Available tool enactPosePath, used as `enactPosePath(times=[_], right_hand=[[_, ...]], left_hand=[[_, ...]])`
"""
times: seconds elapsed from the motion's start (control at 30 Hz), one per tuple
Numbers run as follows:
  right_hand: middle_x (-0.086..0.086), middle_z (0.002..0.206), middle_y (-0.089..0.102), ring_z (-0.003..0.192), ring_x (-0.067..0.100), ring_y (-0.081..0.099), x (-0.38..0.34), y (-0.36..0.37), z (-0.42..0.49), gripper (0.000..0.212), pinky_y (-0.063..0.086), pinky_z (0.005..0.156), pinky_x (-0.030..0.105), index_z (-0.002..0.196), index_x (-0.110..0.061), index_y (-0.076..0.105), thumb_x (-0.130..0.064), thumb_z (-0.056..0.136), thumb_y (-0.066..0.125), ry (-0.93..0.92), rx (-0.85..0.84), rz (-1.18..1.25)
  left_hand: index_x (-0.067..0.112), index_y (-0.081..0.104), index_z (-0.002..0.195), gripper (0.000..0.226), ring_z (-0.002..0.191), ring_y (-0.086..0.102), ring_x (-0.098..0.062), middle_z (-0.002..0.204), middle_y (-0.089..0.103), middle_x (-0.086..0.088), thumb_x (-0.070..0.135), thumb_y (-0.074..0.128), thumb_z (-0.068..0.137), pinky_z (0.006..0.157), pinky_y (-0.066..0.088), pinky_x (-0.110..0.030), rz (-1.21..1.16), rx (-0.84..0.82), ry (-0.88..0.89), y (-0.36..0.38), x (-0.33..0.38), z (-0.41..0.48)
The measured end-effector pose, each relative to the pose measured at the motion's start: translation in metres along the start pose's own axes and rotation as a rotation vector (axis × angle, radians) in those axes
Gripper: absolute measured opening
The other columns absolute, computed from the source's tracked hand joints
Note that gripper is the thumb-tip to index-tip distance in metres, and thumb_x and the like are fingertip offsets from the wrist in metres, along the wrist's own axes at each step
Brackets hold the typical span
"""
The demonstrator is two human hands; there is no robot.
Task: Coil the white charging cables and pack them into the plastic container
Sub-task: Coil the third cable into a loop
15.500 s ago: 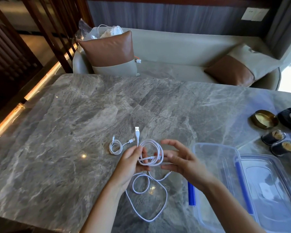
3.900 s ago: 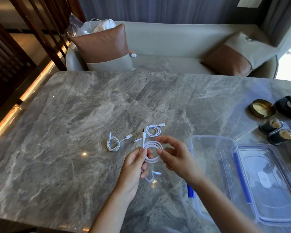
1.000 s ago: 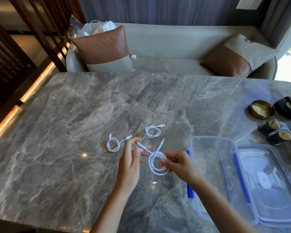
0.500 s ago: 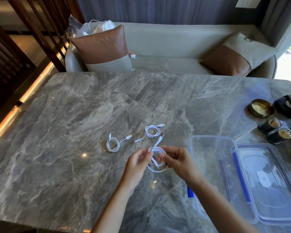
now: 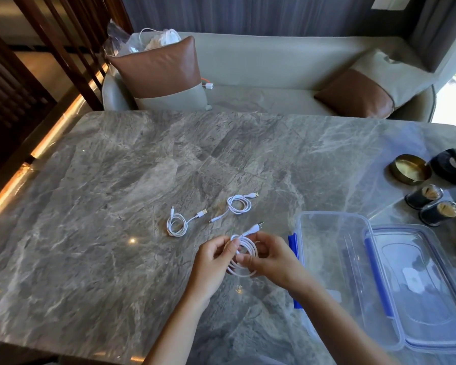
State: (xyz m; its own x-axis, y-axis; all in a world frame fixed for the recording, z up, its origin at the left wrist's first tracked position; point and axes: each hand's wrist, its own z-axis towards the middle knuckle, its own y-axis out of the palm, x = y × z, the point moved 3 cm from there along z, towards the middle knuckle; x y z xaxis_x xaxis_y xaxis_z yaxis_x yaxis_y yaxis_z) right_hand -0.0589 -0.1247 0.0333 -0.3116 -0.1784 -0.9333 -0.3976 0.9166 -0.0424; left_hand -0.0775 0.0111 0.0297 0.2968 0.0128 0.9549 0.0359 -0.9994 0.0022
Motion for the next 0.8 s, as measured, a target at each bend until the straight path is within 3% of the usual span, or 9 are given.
enactPosePath(times=[0.13,0.23,0.4,0.5,0.63,0.73,0.8], right_hand=[[0.003,0.075,0.066,0.063,0.016,0.062,0.002,0.001,0.002,0.028,0.051,0.05,0.024,0.102,-0.006,0.062,-0.023,0.081,0.071,0.034,-0.02,-0.051],[0.004,0.077,0.065,0.062,0.015,0.061,0.005,0.001,0.002,0.02,0.051,0.05,0.026,0.098,-0.008,0.062,-0.021,0.084,0.068,0.031,0.009,-0.063],[0.007,0.084,0.067,0.074,0.019,0.064,0.01,-0.002,-0.001,0.013,0.052,0.065,0.034,0.099,-0.014,0.065,-0.019,0.087,0.063,0.127,-0.044,0.13],[0.007,0.09,0.069,0.084,0.028,0.069,0.011,-0.002,-0.003,0.017,0.052,0.067,0.035,0.104,-0.017,0.062,-0.021,0.087,0.063,0.139,-0.025,0.172],[-0.003,0.091,0.072,0.086,0.014,0.068,0.008,-0.003,-0.003,0.028,0.055,0.074,0.027,0.107,-0.027,0.062,-0.02,0.081,0.062,0.091,-0.067,0.237],[0.008,0.095,0.07,0.091,0.023,0.064,0.004,-0.01,-0.002,0.028,0.051,0.087,0.035,0.108,-0.02,0.068,-0.02,0.08,0.064,0.081,-0.141,0.451],[0.013,0.094,0.066,0.087,0.021,0.061,0.005,-0.014,-0.001,0.029,0.052,0.086,0.034,0.11,-0.014,0.068,-0.02,0.081,0.064,0.106,-0.159,0.531]], left_hand=[[0.006,0.068,0.086,0.016,0.068,0.062,-0.011,0.073,0.068,0.0,0.017,0.057,0.089,0.058,0.049,-0.022,-0.039,-0.075,-0.086,-0.002,-0.001,-0.004],[0.016,0.072,0.093,0.018,0.074,0.064,-0.011,0.081,0.071,0.0,0.021,0.055,0.089,0.06,0.051,-0.02,-0.067,-0.131,-0.143,-0.003,-0.002,-0.007],[0.015,0.069,0.106,0.028,0.087,0.067,-0.014,0.099,0.072,-0.003,0.018,0.052,0.084,0.066,0.055,-0.025,-0.275,-0.316,-0.209,-0.005,0.002,-0.007],[0.024,0.07,0.102,0.021,0.081,0.065,-0.008,0.092,0.073,0.004,0.028,0.06,0.084,0.062,0.054,-0.022,-0.226,-0.324,-0.179,-0.005,0.002,-0.009],[0.027,0.071,0.086,0.013,0.066,0.057,-0.003,0.076,0.069,0.01,0.027,0.062,0.077,0.053,0.049,-0.017,-0.204,-0.23,-0.133,-0.003,-0.001,-0.008],[0.024,0.072,0.085,0.016,0.062,0.054,0.0,0.074,0.068,0.01,0.017,0.058,0.086,0.053,0.049,-0.017,-0.177,-0.223,-0.124,-0.002,-0.002,-0.008],[0.022,0.072,0.087,0.024,0.062,0.051,0.0,0.077,0.066,0.006,0.012,0.051,0.091,0.053,0.05,-0.017,-0.121,-0.209,-0.107,-0.002,-0.003,-0.007]])
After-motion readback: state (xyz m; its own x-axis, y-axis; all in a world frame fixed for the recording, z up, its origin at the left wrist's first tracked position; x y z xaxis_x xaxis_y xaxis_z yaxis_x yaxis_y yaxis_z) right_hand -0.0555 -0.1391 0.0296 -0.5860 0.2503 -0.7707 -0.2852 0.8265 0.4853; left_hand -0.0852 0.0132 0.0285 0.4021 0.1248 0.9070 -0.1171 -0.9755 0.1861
